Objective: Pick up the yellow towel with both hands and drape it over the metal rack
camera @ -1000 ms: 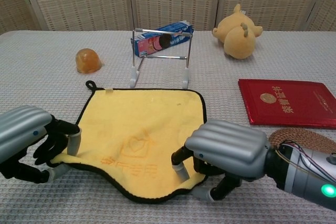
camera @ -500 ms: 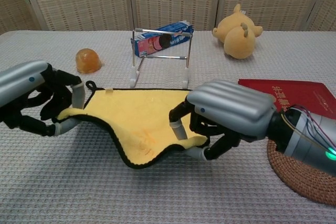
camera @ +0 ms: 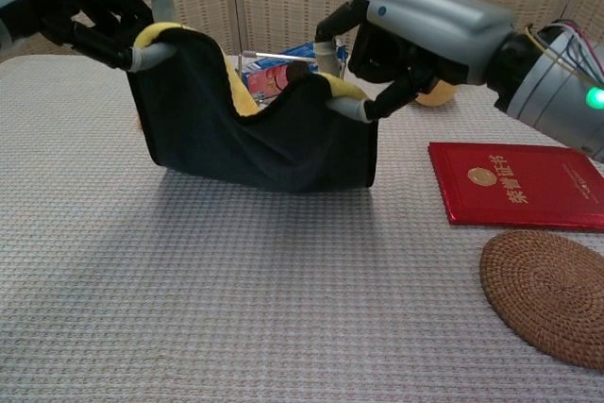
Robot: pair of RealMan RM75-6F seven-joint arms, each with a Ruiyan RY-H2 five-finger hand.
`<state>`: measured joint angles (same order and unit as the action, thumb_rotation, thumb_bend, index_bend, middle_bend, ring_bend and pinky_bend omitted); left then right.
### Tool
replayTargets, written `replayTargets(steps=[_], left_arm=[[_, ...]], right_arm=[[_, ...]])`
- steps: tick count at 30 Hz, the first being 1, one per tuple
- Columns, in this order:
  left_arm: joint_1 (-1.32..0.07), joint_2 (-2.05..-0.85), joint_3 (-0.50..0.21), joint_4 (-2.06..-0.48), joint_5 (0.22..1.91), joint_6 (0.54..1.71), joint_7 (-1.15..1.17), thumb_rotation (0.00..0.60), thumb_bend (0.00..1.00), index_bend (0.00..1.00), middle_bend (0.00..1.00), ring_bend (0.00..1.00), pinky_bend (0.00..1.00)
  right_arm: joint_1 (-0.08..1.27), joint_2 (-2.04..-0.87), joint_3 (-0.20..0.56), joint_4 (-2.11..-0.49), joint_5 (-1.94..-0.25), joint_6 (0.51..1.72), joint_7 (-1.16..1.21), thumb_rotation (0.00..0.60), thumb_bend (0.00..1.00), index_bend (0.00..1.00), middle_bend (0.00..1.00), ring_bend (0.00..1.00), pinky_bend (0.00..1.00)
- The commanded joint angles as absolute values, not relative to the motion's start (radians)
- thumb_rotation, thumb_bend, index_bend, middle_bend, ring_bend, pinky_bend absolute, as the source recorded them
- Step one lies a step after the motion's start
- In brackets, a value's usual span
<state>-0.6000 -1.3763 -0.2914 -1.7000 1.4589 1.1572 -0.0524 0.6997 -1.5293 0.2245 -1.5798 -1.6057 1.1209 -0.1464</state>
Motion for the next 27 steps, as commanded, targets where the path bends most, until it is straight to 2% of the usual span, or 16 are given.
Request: replayTargets(steps=[1, 12, 20, 27], left_arm=[[-0.654, -1.341, -0.363, -1.720, 1.368, 1.103, -0.033, 0.600, 0.43, 0.68, 0.88, 0.80, 0.99], [-0.809, -1.329, -0.481, -1.635, 1.077, 0.980, 0.110, 0.600, 0.43, 0.68, 0.88, 0.79, 0.99], [-0.915, -1.351, -0.499, -1.531, 0.918, 0.919, 0.201, 0.600, 0.43, 0.68, 0.88, 0.79, 0.99], [-1.012, -1.423, -0.492, -1.383, 0.816, 0.906, 0.282, 0.600, 0.43, 0.68, 0.88, 0.79, 0.99]], right_arm=[[0.721, -1.505, 0.270, -1.595, -1.569, 1.122, -0.161, 0.600, 0.42, 0.67, 1.00, 1.00, 1.00], [0.793, -1.489, 0.388, -1.565, -1.421, 1.092, -0.190, 0.600, 0.42, 0.67, 1.00, 1.00, 1.00], [0.855, -1.519, 0.432, -1.484, -1.315, 1.056, -0.228, 0.600, 0.42, 0.67, 1.00, 1.00, 1.00], [0.919, -1.559, 0.451, -1.375, -1.255, 1.028, -0.255, 0.600, 0.42, 0.67, 1.00, 1.00, 1.00]])
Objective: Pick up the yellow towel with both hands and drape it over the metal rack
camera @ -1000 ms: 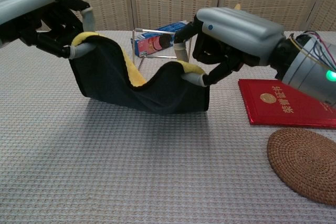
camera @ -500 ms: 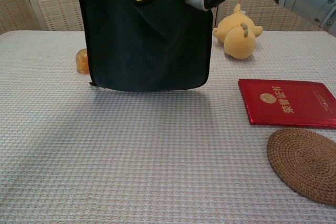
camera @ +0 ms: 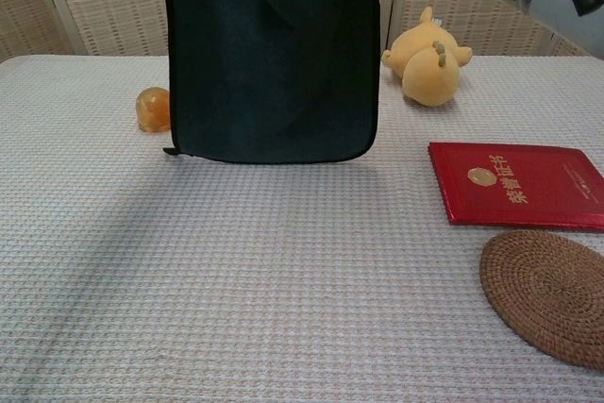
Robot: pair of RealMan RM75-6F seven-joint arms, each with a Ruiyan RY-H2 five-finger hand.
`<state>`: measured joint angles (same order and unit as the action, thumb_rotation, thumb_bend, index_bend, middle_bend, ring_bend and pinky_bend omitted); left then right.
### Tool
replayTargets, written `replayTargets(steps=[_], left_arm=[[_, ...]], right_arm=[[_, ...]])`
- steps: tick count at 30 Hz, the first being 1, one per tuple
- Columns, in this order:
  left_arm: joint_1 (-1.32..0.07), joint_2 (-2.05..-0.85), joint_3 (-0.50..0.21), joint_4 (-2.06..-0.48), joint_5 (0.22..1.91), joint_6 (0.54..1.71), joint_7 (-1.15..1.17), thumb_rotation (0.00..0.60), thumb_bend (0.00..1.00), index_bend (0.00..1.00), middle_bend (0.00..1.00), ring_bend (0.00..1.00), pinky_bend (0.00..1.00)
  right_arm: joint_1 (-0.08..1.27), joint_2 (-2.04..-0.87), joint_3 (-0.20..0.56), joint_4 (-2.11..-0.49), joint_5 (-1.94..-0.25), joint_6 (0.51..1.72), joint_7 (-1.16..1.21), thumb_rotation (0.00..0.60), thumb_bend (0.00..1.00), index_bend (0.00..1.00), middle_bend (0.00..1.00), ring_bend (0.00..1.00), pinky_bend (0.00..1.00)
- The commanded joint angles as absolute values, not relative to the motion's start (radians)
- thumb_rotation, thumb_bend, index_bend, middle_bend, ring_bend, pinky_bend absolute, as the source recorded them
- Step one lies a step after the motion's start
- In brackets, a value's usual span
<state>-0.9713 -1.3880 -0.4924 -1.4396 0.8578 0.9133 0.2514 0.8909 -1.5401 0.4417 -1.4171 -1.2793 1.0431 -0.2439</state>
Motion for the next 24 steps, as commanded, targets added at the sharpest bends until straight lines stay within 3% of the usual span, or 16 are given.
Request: replayTargets(steps=[1, 24], left_arm=[[-1.021, -1.431, -0.492, -1.366, 0.803, 0.902, 0.288, 0.600, 0.43, 0.68, 0.88, 0.79, 0.99], [-1.179, -1.492, -0.497, -1.115, 0.603, 0.813, 0.367, 0.600, 0.43, 0.68, 0.88, 0.79, 0.99]], right_arm=[[0.926, -1.564, 0.452, -1.361, -1.249, 1.024, -0.256, 0.600, 0.42, 0.67, 1.00, 1.00, 1.00], [1.061, -1.648, 0.455, -1.049, -1.200, 0.973, -0.181, 0.600, 0.42, 0.67, 1.00, 1.00, 1.00]])
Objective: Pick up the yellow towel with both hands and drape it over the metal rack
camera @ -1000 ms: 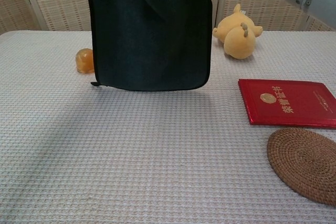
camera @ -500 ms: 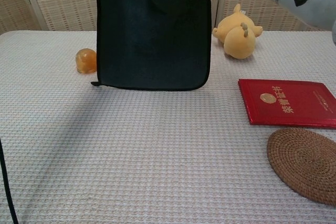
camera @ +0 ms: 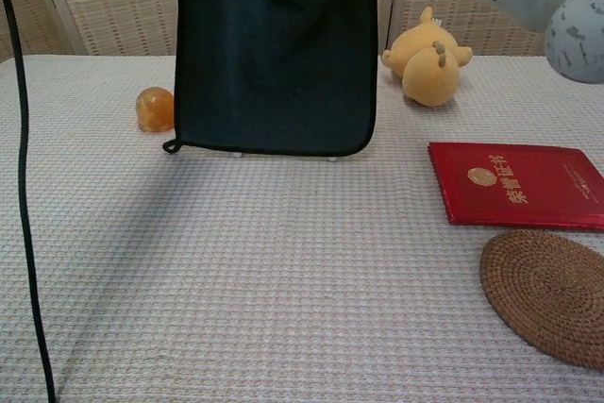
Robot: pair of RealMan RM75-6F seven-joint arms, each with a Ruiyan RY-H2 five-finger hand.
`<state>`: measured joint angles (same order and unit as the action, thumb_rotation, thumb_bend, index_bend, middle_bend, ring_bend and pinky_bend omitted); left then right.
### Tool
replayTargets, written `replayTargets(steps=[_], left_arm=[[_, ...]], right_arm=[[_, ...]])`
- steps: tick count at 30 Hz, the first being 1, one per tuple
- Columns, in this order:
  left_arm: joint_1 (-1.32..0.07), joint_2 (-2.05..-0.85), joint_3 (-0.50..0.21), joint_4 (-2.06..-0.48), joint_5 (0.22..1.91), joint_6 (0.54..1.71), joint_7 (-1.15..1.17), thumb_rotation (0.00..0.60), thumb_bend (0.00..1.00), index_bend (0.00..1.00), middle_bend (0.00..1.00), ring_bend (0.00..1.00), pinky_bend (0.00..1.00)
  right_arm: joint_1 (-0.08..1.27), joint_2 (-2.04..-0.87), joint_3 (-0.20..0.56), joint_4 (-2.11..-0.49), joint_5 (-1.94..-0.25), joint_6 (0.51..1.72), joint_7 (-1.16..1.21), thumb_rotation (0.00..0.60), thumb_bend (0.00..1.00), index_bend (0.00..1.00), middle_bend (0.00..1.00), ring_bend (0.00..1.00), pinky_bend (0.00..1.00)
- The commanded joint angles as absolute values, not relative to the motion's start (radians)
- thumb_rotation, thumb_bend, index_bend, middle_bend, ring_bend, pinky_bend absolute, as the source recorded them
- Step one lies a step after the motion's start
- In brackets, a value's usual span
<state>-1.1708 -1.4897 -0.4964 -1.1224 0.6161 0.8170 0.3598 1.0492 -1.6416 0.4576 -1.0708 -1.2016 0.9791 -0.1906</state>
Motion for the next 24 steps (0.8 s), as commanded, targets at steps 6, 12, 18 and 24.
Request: replayTargets(steps=[6, 12, 18, 24], left_arm=[[-1.214, -1.515, -0.476, -1.056, 0.532, 0.785, 0.422, 0.600, 0.43, 0.67, 0.88, 0.78, 0.99], [-1.241, -1.550, -0.461, -0.990, 0.494, 0.777, 0.452, 0.600, 0.43, 0.67, 0.88, 0.78, 0.99], [-1.261, -1.582, -0.453, -0.934, 0.488, 0.768, 0.464, 0.600, 0.43, 0.66, 0.88, 0.78, 0.99], [-1.280, -1.619, -0.449, -0.878, 0.485, 0.753, 0.471, 0.600, 0.42, 0.61, 0.87, 0.77, 0.99]], right_arm=[[1.087, -1.669, 0.443, -0.990, -1.201, 0.959, -0.167, 0.600, 0.42, 0.67, 1.00, 1.00, 1.00], [1.117, -1.699, 0.435, -0.920, -1.194, 0.939, -0.161, 0.600, 0.42, 0.67, 1.00, 1.00, 1.00], [1.140, -1.728, 0.428, -0.848, -1.183, 0.921, -0.169, 0.600, 0.42, 0.65, 1.00, 1.00, 1.00], [1.155, -1.744, 0.428, -0.803, -1.163, 0.900, -0.177, 0.600, 0.41, 0.45, 1.00, 1.00, 1.00]])
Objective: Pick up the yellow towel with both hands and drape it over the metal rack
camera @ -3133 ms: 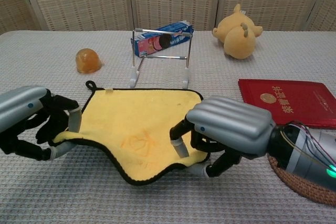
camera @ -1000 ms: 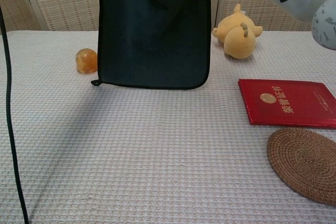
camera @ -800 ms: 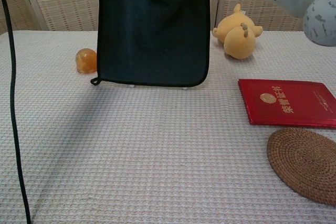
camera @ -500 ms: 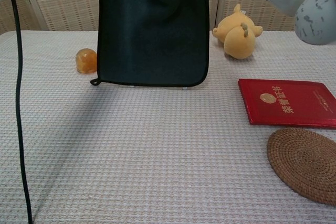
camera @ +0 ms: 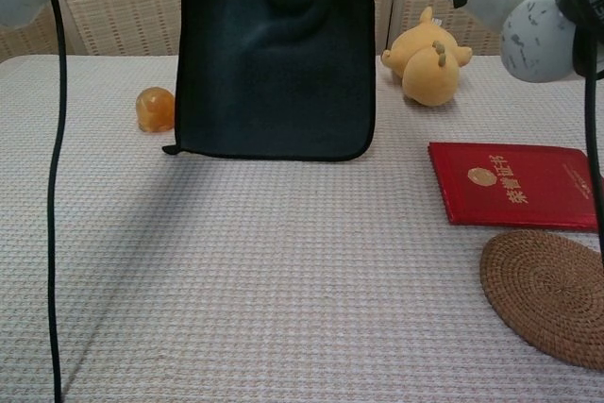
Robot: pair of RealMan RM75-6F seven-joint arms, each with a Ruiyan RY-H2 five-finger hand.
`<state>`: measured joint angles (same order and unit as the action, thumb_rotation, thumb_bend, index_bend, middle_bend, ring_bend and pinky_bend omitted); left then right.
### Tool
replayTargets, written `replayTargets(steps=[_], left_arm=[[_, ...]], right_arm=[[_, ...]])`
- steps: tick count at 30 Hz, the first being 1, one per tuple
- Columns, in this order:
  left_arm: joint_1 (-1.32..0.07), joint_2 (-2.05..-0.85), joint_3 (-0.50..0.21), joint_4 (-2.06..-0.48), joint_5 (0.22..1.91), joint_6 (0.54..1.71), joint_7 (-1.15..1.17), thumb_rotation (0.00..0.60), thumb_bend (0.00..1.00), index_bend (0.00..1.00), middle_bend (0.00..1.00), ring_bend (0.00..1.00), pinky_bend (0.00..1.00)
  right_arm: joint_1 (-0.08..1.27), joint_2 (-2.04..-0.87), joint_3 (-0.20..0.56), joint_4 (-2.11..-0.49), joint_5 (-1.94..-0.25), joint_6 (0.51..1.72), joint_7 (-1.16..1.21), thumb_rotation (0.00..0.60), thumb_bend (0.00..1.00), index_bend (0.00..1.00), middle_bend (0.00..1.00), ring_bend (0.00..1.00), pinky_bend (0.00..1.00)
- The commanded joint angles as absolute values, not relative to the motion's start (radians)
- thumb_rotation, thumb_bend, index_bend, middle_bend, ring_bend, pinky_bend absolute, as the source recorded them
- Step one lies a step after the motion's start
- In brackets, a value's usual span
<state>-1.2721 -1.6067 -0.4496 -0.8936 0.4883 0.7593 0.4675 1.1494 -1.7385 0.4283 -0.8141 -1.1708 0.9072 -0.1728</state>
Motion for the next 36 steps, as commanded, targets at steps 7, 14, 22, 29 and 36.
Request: replayTargets(steps=[7, 14, 22, 29, 36], left_arm=[[-1.299, -1.654, -0.453, -0.849, 0.468, 0.765, 0.500, 0.600, 0.09, 0.13, 0.85, 0.79, 1.00], [-1.300, -1.662, -0.458, -0.853, 0.451, 0.774, 0.524, 0.600, 0.04, 0.05, 0.79, 0.77, 1.00], [-1.241, -1.604, -0.451, -0.975, 0.424, 0.803, 0.533, 0.600, 0.03, 0.03, 0.46, 0.50, 0.79], [-1.124, -1.509, -0.428, -1.154, 0.455, 0.866, 0.467, 0.600, 0.03, 0.07, 0.42, 0.42, 0.58], [-0.968, -1.418, -0.377, -1.325, 0.600, 1.006, 0.353, 0.600, 0.03, 0.11, 0.42, 0.42, 0.56]], right_arm=[[1.164, -1.743, 0.427, -0.792, -1.130, 0.867, -0.210, 0.600, 0.34, 0.12, 0.99, 1.00, 1.00], [1.156, -1.733, 0.423, -0.810, -1.119, 0.873, -0.219, 0.600, 0.22, 0.02, 0.98, 1.00, 1.00], [1.097, -1.655, 0.402, -0.943, -1.107, 0.899, -0.255, 0.600, 0.20, 0.02, 0.88, 0.99, 1.00], [1.001, -1.500, 0.367, -1.185, -1.072, 0.894, -0.295, 0.600, 0.26, 0.11, 0.69, 0.76, 0.88], [0.879, -1.309, 0.306, -1.434, -1.112, 0.931, -0.261, 0.600, 0.28, 0.22, 0.58, 0.59, 0.74]])
